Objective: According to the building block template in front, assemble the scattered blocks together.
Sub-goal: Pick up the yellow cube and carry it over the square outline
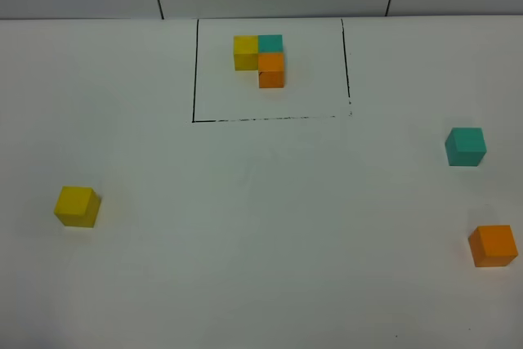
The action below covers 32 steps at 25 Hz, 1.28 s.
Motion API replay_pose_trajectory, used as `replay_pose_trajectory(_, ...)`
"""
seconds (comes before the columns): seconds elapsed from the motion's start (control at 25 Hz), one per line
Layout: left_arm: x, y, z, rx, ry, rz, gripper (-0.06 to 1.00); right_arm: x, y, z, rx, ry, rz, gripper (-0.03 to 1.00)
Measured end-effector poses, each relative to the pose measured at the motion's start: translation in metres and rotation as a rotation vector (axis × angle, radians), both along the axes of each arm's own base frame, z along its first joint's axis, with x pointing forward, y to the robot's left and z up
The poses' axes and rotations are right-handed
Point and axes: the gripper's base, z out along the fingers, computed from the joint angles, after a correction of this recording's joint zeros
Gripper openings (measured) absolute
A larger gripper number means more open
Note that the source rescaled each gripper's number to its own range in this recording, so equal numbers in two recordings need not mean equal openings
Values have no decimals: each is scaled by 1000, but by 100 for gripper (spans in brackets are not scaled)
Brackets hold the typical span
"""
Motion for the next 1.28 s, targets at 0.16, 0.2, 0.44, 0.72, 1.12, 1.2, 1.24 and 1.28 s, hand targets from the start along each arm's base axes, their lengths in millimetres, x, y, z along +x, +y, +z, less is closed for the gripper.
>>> replay_pose_trajectory(0.16, 0, 0, 0, 0, 0, 0, 61, 0, 0, 0, 1, 0, 0, 97)
replay_pose_trajectory(0.2, 0, 0, 0, 0, 0, 0, 61, 0, 0, 0, 1, 0, 0, 97)
replay_pose_trajectory(0.44, 0, 0, 0, 0, 0, 0, 61, 0, 0, 0, 3, 0, -1, 96)
replay_pose_trajectory(0.72, 15, 0, 4, 2, 85, 0, 80, 0, 0, 0, 3, 0, -1, 96)
replay_pose_trajectory(1.12, 126, -3, 33, -39, 356, 52, 97, 0, 0, 0, 3, 0, -1, 95)
replay_pose_trajectory(1.2, 156, -4, 31, -50, 453, 71, 98, 0, 0, 0, 3, 0, -1, 95)
replay_pose_trajectory(1.24, 171, -4, 27, -51, 503, 77, 97, 0, 0, 0, 5, 1, -2, 95)
replay_pose_trajectory(1.28, 183, -4, 25, -54, 537, 83, 97, 0, 0, 0, 5, 1, -2, 95)
